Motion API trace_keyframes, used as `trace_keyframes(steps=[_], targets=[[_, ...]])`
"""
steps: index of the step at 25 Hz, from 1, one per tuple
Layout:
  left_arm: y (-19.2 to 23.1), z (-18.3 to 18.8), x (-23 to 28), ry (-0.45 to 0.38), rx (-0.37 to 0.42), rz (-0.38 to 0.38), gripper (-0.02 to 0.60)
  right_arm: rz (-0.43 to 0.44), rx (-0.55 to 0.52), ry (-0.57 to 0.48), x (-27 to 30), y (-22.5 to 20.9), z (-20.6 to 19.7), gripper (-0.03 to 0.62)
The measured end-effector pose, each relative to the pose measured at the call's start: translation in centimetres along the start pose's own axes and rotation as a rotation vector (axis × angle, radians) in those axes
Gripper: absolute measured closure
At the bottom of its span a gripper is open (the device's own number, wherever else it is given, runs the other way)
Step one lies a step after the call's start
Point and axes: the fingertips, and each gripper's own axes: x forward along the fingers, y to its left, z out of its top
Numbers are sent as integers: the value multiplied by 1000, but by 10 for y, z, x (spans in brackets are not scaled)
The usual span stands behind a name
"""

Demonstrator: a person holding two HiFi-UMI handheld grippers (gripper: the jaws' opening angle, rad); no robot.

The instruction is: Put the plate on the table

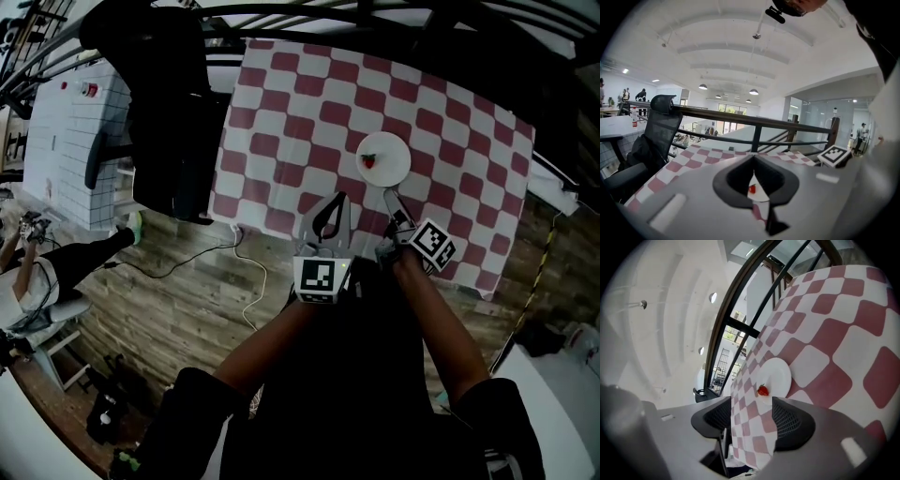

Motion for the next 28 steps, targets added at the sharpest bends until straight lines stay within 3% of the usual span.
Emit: trace_keyframes(steps=[4, 10, 16, 28], targets=[[-7, 5, -16, -20, 7, -22, 572, 47, -46, -51, -26, 28, -8, 373], [-23, -1, -43, -18, 20, -77, 572, 102, -151, -114, -68, 59, -27, 501], [-29, 1, -58, -30, 6, -101, 572, 68, -255, -174, -102, 76, -35, 588], [-64, 27, -79, -102, 22, -193, 572, 53, -556, -301, -149, 123, -33, 595]])
